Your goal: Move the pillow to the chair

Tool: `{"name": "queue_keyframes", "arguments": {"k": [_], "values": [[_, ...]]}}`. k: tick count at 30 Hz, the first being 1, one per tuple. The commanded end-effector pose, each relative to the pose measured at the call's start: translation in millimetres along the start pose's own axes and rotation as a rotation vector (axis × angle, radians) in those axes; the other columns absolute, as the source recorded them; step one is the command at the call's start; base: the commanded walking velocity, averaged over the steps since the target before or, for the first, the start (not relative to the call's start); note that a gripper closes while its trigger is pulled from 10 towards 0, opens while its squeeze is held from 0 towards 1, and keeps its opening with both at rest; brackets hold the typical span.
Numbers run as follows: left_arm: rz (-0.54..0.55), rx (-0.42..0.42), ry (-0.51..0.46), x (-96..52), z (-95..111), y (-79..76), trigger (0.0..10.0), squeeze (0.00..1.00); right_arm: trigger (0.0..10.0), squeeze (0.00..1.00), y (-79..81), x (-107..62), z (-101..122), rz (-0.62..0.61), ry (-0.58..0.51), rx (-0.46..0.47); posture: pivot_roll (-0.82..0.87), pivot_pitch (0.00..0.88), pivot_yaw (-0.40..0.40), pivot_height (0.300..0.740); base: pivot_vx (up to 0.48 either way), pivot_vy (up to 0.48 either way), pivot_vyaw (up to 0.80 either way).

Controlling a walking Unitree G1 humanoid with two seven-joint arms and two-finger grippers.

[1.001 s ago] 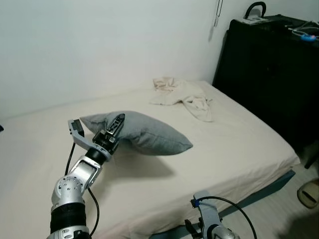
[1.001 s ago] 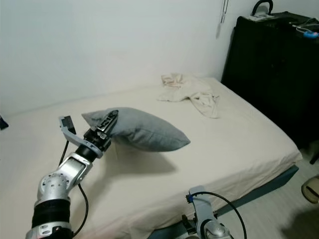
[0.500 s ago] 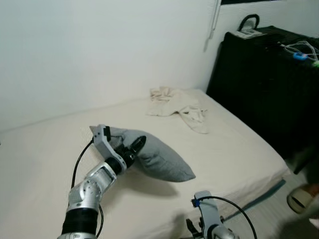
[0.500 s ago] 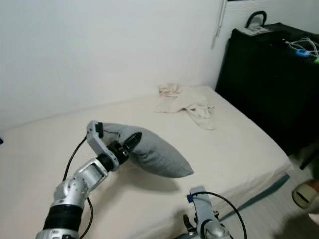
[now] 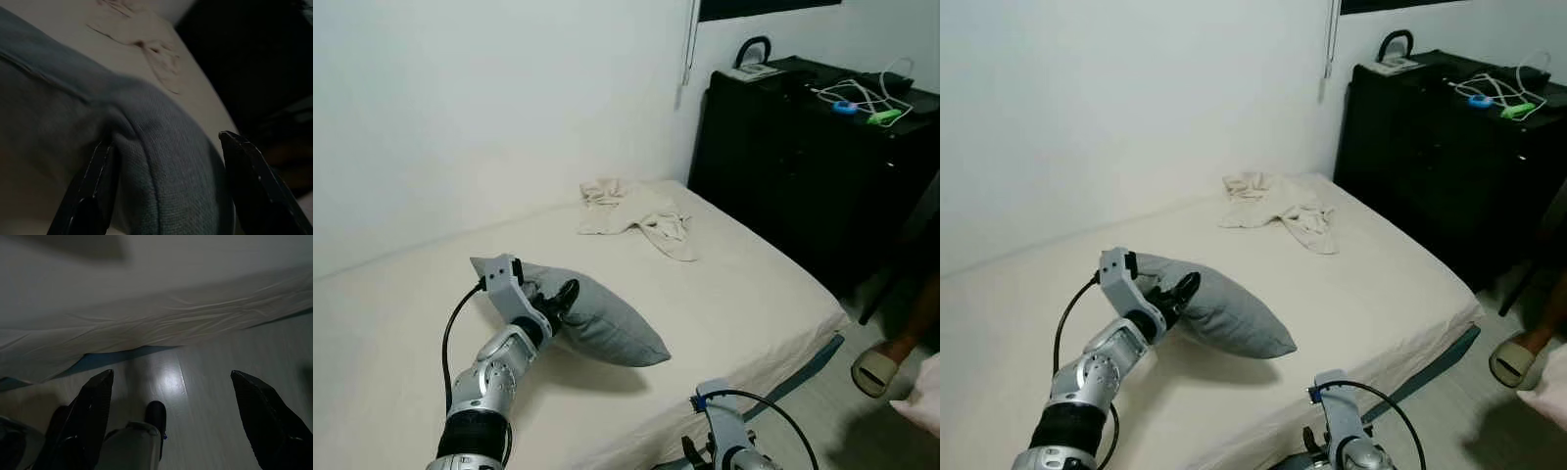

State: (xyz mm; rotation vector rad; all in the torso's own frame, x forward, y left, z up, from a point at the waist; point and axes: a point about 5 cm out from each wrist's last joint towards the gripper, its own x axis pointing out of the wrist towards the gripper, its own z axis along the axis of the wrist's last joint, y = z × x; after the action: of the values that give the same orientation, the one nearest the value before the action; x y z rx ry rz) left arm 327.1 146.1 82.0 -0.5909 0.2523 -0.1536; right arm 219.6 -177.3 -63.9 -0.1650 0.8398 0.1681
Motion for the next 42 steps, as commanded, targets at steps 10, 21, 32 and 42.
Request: {"name": "queue_keyframes", "arguments": {"k": [10, 21, 32, 42], "values": [[0.121, 0.196, -0.005, 1.6, 2.9, 14.2, 10.0, 0.00, 10.0, 0.00, 4.7, -0.1, -6.7, 0.001, 0.044, -0.002, -0.04, 0.000, 0.012, 0.679, 0.000, 0.000, 0.00], [0.178, 0.378, 0.065, 1.0, -11.2, 21.5, 10.0, 0.00, 10.0, 0.00, 5.6, -0.6, -9.6, 0.000, 0.053, 0.001, -0.04, 0.003, 0.015, 0.619, 0.000, 0.000, 0.00], [0.245, 0.436, 0.116, -2.9, -19.3, 34.8, 10.0, 0.00, 10.0, 0.00, 4.8, -0.9, -10.2, -0.003, 0.049, -0.003, -0.04, 0.002, 0.012, 0.569, 0.000, 0.000, 0.00], [0.262, 0.497, 0.109, -1.0, -18.8, 34.6, 10.0, 0.00, 10.0, 0.00, 4.5, -0.8, -8.0, 0.000, 0.034, -0.005, -0.04, 0.000, 0.012, 0.569, 0.000, 0.000, 0.00]]}}
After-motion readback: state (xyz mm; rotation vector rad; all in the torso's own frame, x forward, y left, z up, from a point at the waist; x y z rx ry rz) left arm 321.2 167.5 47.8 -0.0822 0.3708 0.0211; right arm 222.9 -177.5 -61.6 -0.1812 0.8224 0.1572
